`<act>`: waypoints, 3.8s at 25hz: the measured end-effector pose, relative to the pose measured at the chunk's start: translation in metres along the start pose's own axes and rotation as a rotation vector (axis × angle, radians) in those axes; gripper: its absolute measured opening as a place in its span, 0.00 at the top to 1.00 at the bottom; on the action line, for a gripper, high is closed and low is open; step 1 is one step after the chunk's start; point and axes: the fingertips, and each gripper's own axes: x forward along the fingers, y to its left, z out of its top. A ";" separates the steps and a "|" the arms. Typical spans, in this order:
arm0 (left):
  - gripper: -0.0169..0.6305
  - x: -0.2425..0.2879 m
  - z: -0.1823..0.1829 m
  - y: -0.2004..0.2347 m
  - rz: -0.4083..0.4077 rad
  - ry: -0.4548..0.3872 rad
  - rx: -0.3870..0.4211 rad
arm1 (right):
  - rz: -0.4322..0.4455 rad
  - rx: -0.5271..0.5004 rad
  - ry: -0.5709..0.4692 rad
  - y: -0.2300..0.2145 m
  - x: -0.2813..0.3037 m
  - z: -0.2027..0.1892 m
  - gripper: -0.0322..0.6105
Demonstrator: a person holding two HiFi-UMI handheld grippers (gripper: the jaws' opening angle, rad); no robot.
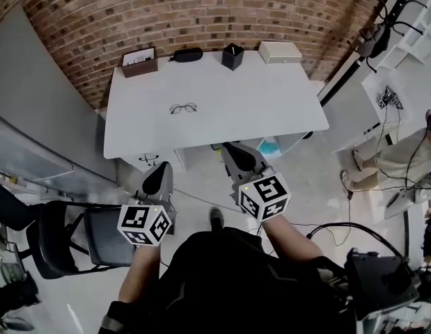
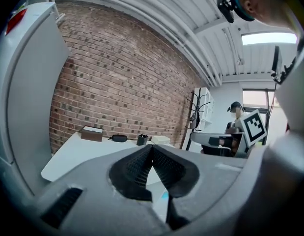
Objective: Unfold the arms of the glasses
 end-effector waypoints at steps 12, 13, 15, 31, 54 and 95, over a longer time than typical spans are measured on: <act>0.96 0.069 0.004 -0.004 0.046 0.069 0.008 | 0.120 0.048 -0.002 -0.049 0.039 0.004 0.94; 0.96 0.071 0.002 0.000 0.060 0.074 0.003 | 0.126 0.045 0.004 -0.051 0.043 0.001 0.94; 0.96 0.076 -0.001 0.009 0.081 0.084 -0.009 | 0.139 0.047 0.022 -0.055 0.053 -0.004 0.94; 0.96 0.145 -0.023 0.112 0.060 0.124 -0.098 | 0.064 -0.017 0.142 -0.080 0.158 -0.031 0.93; 0.96 0.255 -0.091 0.196 0.028 0.355 -0.108 | 0.038 0.031 0.422 -0.131 0.288 -0.150 0.93; 0.82 0.332 -0.230 0.250 -0.017 0.691 -0.140 | -0.029 -0.072 0.737 -0.158 0.355 -0.291 0.86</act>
